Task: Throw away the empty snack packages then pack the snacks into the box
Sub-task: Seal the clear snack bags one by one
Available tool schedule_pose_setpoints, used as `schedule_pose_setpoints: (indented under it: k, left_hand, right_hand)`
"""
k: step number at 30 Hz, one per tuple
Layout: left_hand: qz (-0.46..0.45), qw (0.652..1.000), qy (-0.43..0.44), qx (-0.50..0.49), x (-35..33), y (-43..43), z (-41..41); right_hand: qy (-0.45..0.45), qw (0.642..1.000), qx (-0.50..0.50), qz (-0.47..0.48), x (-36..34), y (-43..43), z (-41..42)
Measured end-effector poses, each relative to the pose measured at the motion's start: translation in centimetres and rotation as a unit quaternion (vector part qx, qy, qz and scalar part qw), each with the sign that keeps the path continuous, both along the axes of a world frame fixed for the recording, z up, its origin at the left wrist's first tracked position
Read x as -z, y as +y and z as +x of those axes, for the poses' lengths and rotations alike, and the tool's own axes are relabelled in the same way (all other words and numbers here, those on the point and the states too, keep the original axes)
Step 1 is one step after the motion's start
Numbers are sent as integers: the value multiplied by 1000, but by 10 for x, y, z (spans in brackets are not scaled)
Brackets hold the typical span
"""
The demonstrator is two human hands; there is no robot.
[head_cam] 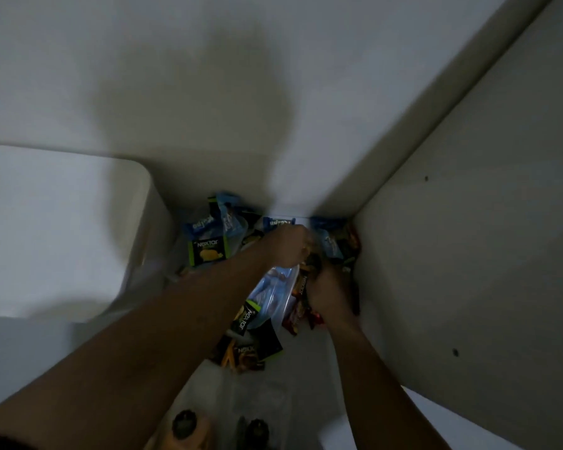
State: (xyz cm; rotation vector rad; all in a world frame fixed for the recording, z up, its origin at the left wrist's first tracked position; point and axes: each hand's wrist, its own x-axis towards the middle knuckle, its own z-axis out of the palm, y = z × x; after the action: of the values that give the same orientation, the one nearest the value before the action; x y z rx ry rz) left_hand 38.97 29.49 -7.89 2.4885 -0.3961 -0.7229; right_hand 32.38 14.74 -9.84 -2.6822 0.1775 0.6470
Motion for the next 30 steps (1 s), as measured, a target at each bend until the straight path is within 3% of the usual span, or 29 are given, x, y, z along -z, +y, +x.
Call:
schedule_pose_setpoints:
  k: [4, 8, 11, 14, 21, 25, 30]
  left_hand:
    - [64, 998, 12, -1, 9, 0, 9]
    - [121, 992, -23, -27, 19, 3, 11]
    - [135, 989, -59, -6, 18, 11, 13]
    - [135, 989, -59, -16, 11, 21, 15]
    - [91, 991, -42, -90, 4, 33, 9]
    - [35, 985, -23, -170, 4, 37, 2]
    - [-45, 973, -15, -224, -28, 36, -12]
  right_hand:
    - [-39, 997, 21, -70, 14, 9, -8]
    - [-1, 995, 87, 47, 45, 12, -7]
    - [9, 991, 120, 51, 80, 8, -8]
    - [-18, 992, 119, 43, 64, 13, -6]
    - [-57, 956, 191, 216, 0, 19, 9]
    - [-136, 902, 235, 335, -28, 28, 13]
    - [-153, 867, 166, 445, -71, 30, 17]
